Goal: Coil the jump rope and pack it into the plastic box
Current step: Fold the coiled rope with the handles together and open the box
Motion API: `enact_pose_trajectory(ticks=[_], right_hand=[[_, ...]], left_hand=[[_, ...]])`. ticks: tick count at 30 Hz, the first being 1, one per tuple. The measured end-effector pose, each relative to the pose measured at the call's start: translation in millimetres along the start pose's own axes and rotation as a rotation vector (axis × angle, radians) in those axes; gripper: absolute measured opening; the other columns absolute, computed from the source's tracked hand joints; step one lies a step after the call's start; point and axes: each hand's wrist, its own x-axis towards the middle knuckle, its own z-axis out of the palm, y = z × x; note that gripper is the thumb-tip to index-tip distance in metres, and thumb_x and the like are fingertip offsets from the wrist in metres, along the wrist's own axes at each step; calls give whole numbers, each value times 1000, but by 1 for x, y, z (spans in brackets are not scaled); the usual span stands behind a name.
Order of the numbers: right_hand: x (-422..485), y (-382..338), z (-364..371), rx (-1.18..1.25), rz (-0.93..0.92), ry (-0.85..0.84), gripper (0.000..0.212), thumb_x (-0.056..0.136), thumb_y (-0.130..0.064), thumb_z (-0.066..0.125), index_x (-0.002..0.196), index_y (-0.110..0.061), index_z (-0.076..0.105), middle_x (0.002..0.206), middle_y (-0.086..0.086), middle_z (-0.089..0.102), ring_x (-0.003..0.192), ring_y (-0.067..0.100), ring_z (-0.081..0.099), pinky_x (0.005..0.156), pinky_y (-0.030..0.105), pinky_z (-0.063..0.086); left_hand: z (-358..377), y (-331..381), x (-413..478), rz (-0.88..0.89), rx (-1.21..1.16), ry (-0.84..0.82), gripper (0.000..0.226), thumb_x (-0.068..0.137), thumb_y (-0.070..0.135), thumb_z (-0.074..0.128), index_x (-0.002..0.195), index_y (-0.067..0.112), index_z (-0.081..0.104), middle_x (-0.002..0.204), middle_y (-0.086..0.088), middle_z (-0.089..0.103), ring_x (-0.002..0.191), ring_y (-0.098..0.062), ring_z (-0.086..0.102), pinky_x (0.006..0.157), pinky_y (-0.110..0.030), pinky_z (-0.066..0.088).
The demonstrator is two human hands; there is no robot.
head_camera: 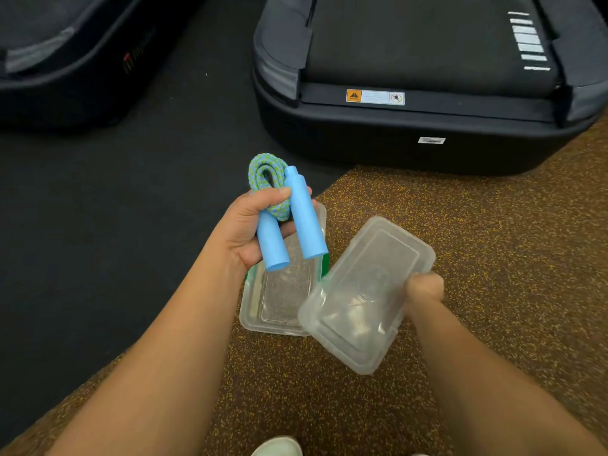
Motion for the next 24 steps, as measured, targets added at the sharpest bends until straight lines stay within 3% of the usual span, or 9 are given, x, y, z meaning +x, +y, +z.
enact_pose_trajectory(ticks=[4, 8, 13, 18, 20, 22, 24], right_hand=[[11, 16, -15, -157, -34, 17, 34, 91, -4, 48, 123, 6, 55, 123, 26, 60, 115, 41, 57, 92, 44, 49], [12, 20, -15, -180, -72, 66, 39, 95, -4, 42, 133, 2, 43, 128, 27, 54, 118, 43, 53, 95, 47, 46], [18, 19, -5, -219, -153, 8, 42, 95, -5, 40, 137, 1, 38, 128, 27, 54, 120, 44, 51, 99, 50, 46], [20, 12, 3, -324, -108, -99, 66, 93, -17, 47, 150, -8, 14, 145, 26, 37, 131, 46, 37, 107, 51, 37], [19, 6, 9, -353, -55, -112, 67, 92, -24, 48, 149, -8, 17, 144, 25, 37, 130, 45, 37, 106, 50, 37], [9, -7, 12, -364, -65, -140, 61, 89, -27, 49, 143, -6, 31, 136, 23, 47, 122, 43, 46, 101, 47, 42], [-10, -23, 17, -247, -138, -262, 54, 92, -22, 47, 143, -7, 36, 126, 18, 55, 114, 36, 53, 101, 48, 44]], left_hand=[[0, -3, 3, -6, 17, -2, 41, 77, 7, 63, 117, 0, 56, 103, -18, 70, 99, -33, 66, 72, -40, 59], [0, -8, 7, -4, 28, -6, 33, 80, 5, 60, 113, 0, 57, 103, -18, 69, 95, -32, 68, 70, -39, 59], [2, -12, 12, 1, 40, -24, 35, 78, 5, 61, 112, -1, 56, 98, -17, 70, 87, -30, 71, 66, -37, 59], [4, -16, 16, -9, 77, -72, 33, 79, 5, 57, 111, -3, 54, 85, -16, 73, 78, -27, 72, 63, -34, 58], [3, -18, 19, -18, 101, -65, 33, 81, 4, 56, 114, -4, 53, 85, -15, 73, 78, -26, 72, 63, -34, 58], [0, -21, 24, -26, 122, -59, 31, 82, 3, 57, 112, -2, 54, 86, -14, 73, 79, -26, 72, 63, -34, 58], [-3, -24, 27, -42, 136, -52, 24, 84, 1, 55, 108, 1, 56, 85, -13, 74, 78, -25, 72, 62, -34, 58]])
